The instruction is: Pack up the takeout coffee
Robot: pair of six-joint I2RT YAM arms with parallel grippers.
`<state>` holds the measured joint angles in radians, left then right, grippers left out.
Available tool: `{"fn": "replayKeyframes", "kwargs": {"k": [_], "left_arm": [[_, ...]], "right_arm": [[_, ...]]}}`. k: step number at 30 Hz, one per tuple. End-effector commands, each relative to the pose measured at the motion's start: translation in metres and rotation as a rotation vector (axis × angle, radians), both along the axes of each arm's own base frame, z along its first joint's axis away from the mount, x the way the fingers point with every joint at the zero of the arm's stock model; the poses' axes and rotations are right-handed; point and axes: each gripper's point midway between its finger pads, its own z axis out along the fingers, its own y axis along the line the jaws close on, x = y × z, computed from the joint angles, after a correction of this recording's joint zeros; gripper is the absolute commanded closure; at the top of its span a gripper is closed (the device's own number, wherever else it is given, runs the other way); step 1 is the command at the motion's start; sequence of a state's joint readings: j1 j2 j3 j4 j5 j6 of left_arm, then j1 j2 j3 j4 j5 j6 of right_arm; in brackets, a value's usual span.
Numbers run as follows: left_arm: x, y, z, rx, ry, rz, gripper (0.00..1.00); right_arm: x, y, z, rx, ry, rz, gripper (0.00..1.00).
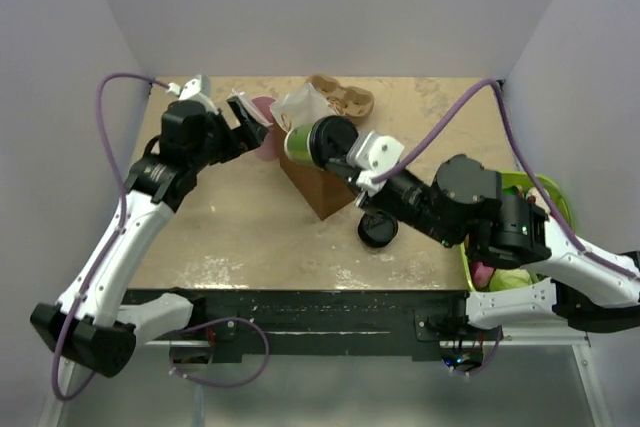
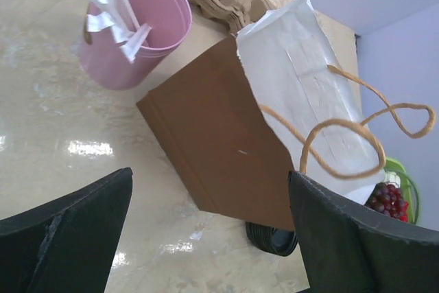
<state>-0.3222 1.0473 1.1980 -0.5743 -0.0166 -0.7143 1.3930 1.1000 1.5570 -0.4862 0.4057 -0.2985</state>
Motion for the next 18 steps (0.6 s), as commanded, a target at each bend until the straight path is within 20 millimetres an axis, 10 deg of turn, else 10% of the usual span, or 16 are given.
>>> {"fn": "replayKeyframes", "kwargs": {"k": [1,4,12,18], "left_arm": [[0.031,-0.048,0.036,-0.02,-0.079,-0.111,0.0],[0.047,-0.067,0.034,0.045,-0.068,-0.105,0.0],[0.068,-0.078,0.009,0.107,0.0,-0.119,0.04],[0.074,-0.079,-0.003,0.136,0.021,-0.122,0.14]], "right_arm": [[0.042,-0.015,0.03,-0.031,-0.107,-0.067,1.0],[0.071,-0.022,0.019,-0.117,-0.104,-0.088,1.0],[0.052,-0.007,-0.026,-0.527,-0.37,0.264,1.0],[0.09,-0.002,-0.057,-0.677,-0.302,0.208,1.0]]}}
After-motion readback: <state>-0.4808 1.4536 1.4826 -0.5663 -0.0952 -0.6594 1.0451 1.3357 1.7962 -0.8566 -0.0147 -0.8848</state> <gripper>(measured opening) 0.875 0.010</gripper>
